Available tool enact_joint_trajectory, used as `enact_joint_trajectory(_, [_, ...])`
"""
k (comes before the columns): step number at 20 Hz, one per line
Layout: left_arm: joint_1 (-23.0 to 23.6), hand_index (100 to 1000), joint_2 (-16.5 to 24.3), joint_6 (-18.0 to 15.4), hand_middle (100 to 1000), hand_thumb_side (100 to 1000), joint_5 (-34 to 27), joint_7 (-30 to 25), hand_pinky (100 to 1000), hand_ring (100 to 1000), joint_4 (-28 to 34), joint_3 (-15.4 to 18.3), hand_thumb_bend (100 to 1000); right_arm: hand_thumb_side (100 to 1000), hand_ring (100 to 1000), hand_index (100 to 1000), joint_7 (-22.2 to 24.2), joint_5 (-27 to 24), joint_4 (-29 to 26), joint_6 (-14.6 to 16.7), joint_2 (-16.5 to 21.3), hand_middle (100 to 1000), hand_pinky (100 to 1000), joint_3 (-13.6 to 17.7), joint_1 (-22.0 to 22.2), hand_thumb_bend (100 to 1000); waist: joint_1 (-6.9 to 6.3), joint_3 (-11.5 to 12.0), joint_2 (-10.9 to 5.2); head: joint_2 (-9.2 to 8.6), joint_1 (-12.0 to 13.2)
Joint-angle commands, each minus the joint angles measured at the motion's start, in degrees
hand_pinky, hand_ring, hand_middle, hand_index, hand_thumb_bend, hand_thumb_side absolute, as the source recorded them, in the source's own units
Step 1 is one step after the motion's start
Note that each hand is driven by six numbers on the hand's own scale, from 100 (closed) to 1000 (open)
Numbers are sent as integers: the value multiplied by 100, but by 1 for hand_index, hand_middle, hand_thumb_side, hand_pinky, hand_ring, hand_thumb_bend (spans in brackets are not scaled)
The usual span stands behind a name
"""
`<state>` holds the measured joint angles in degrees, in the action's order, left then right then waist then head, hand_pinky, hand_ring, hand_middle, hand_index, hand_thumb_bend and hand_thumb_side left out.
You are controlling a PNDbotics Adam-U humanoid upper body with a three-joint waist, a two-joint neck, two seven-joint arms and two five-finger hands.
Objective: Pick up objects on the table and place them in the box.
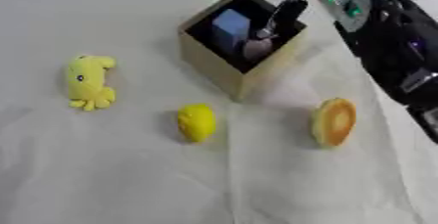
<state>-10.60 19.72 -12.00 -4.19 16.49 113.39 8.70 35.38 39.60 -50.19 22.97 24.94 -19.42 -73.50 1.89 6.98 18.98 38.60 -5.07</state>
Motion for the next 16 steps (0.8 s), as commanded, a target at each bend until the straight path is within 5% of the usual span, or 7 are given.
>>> enact_joint_trajectory(1, [-11,849,135,-2,672,762,11,6,879,666,120,44,203,316,926,929,-13,-522,-701,-164,552,816,912,-28,-3,301,-11,-35,-155,33,53])
enact_joint_trajectory(10, [-16,849,164,-6,673,759,53,26,879,667,120,68,204,331,873,866,133,-2027,-4021,-773,2670,765,893,-122,1625,307,1,-193,-147,47,235])
enact_joint_trajectory(16, [-44,849,145,-7,673,760,45,11,879,667,120,52,204,358,878,868,203,-2478,-5298,-1150,3461,774,893,47,2783,290,-32,-238,-140,30,253])
